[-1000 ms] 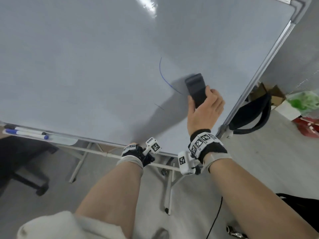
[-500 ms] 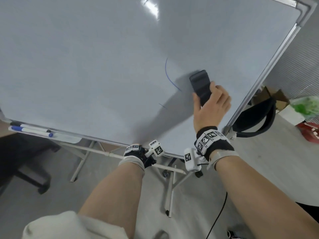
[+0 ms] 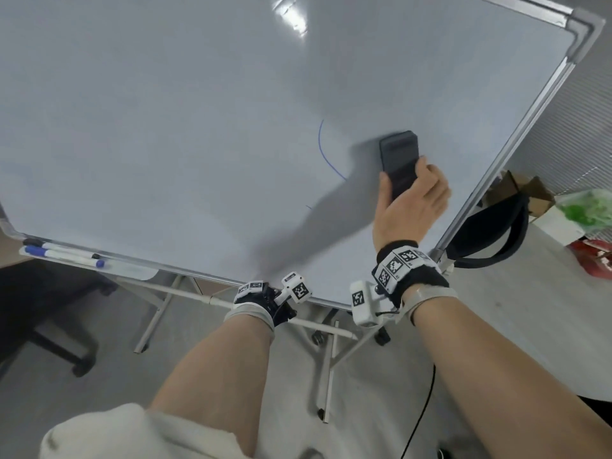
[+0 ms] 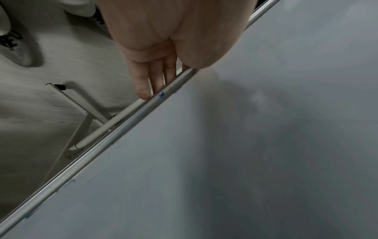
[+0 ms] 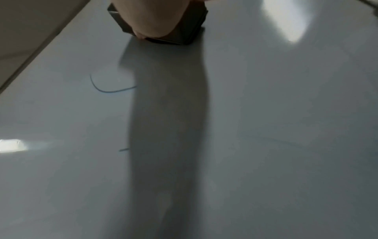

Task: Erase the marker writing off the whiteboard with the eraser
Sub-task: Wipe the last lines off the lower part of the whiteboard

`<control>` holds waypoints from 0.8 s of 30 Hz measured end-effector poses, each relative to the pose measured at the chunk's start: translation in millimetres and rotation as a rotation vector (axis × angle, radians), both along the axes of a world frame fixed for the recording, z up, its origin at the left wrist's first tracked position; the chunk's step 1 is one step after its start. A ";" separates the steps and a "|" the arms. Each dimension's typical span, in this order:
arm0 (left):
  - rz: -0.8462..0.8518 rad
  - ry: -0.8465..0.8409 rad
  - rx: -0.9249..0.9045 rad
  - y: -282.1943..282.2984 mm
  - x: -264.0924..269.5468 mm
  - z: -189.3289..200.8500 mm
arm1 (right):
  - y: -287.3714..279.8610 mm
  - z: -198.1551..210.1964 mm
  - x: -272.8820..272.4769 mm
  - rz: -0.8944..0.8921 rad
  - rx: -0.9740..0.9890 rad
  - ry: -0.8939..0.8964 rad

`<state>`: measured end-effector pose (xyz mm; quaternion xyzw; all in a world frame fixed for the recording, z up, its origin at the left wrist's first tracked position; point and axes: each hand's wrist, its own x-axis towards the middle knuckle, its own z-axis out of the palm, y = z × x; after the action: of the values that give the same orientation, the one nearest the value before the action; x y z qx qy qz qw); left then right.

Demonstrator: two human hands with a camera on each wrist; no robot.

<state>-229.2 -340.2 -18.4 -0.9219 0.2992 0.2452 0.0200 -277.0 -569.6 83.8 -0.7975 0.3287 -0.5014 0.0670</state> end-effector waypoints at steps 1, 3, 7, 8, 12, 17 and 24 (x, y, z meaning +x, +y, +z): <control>0.005 0.000 -0.010 1.0 1.3 -0.8 | 3.7 0.2 1.1 0.035 -0.015 0.007; 0.018 0.008 -0.006 4.1 2.6 1.1 | 15.5 -9.3 1.9 0.246 -0.120 0.153; 0.033 0.021 0.011 5.2 5.0 2.3 | 9.7 -17.4 -4.6 0.240 -0.101 0.163; 0.031 0.027 0.031 3.3 3.7 3.5 | 3.1 -14.3 -5.6 0.137 0.002 0.045; -0.010 0.038 0.031 -4.5 0.4 2.5 | -1.7 -5.6 -5.5 0.027 0.072 -0.082; 0.020 0.023 0.028 1.3 6.6 6.7 | 33.7 -13.3 14.5 0.322 -0.051 0.170; 0.044 0.160 -0.098 9.3 19.7 -11.7 | 63.9 -25.7 38.5 0.700 -0.284 0.587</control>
<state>-209.5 -330.8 -30.1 -0.9057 0.2909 0.3035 -0.0546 -238.5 -505.6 58.1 -0.9694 -0.0263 -0.2425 0.0266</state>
